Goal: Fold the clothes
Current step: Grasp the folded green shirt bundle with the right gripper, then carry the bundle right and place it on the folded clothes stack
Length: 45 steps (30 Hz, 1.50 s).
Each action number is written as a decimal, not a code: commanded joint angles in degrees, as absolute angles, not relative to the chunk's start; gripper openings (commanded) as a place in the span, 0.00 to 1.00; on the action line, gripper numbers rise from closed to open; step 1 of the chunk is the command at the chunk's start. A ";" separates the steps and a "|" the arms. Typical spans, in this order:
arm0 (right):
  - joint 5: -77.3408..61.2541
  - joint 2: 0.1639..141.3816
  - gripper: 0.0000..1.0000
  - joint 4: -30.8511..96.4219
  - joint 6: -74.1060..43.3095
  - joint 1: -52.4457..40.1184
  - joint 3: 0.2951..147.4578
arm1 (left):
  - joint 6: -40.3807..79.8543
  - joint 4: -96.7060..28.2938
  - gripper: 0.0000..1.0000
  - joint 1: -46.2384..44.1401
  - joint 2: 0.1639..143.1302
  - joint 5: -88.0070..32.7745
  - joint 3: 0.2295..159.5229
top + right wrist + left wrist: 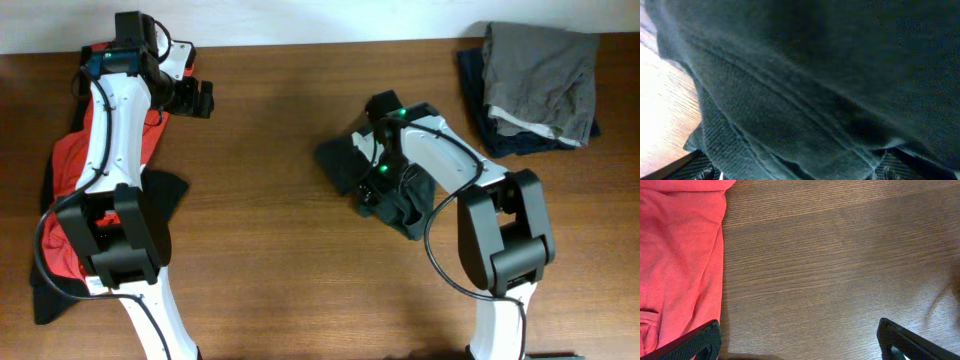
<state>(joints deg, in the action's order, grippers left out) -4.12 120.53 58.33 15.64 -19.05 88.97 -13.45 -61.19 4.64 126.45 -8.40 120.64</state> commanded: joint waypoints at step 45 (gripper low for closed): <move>12.97 114.74 0.04 60.88 11.73 -7.66 115.13 | -13.76 -60.34 0.99 5.04 126.80 -9.04 121.01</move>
<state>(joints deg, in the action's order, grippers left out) 11.46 116.62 59.86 10.76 -10.66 110.19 -13.45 -60.53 4.64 126.45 -8.40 120.64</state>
